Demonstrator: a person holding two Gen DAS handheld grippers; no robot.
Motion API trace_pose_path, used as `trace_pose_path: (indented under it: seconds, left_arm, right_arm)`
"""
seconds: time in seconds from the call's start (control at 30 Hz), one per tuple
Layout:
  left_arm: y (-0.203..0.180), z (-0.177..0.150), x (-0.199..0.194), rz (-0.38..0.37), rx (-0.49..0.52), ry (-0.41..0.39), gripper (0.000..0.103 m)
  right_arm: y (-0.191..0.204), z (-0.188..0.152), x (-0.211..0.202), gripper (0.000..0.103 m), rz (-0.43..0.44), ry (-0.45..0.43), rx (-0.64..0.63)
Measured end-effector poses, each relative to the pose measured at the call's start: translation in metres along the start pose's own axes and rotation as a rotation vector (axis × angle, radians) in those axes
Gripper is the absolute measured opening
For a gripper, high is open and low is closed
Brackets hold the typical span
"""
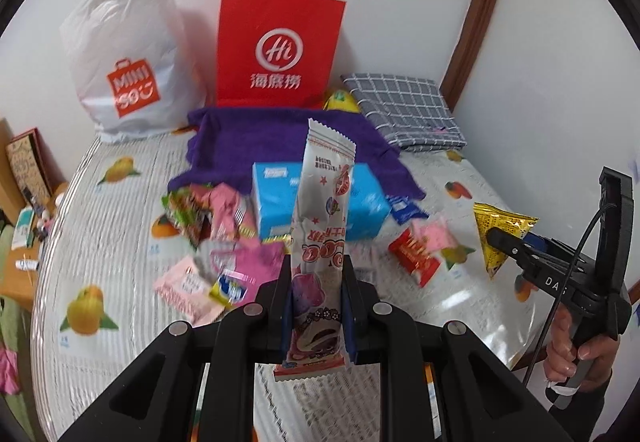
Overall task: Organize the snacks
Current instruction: 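Grasp and lift the pink wafer bar with left tool while right tool lifts yellow chip bag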
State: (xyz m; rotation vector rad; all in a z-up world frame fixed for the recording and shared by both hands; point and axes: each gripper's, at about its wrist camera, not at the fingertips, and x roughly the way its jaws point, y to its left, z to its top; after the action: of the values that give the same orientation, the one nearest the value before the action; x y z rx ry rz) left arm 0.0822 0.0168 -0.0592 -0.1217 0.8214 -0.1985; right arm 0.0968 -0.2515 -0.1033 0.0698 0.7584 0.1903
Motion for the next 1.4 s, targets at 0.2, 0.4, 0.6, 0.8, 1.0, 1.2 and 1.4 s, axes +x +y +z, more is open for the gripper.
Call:
trace_pose_path:
  seconds: [0.2, 0.4, 0.6, 0.8, 1.0, 1.2, 1.4]
  left_arm:
    - [-0.003, 0.026, -0.002, -0.004, 0.019, -0.024, 0.019]
    - [0.000, 0.052, 0.005, 0.003, 0.026, -0.036, 0.019]
    - [0.009, 0.077, 0.014, -0.004, 0.014, -0.044, 0.019]
    - [0.022, 0.098, 0.028, -0.012, -0.007, -0.023, 0.019]
    - [0.037, 0.114, 0.045, -0.009, -0.027, -0.002, 0.019]
    - [0.049, 0.128, 0.063, 0.006, -0.030, 0.011, 0.019]
    - [0.060, 0.139, 0.082, 0.011, -0.036, 0.028, 0.019]
  right_arm:
    - [0.010, 0.029, -0.003, 0.046, 0.004, -0.037, -0.016]
    - [0.019, 0.056, 0.002, 0.046, 0.009, -0.056, -0.027]
    - [0.029, 0.083, 0.014, 0.046, 0.017, -0.073, -0.053]
    - [0.039, 0.108, 0.032, 0.046, 0.025, -0.089, -0.073]
    - [0.045, 0.126, 0.057, 0.046, 0.034, -0.075, -0.082]
    - [0.050, 0.142, 0.082, 0.046, 0.026, -0.061, -0.107]
    - [0.053, 0.154, 0.105, 0.046, 0.030, -0.050, -0.111]
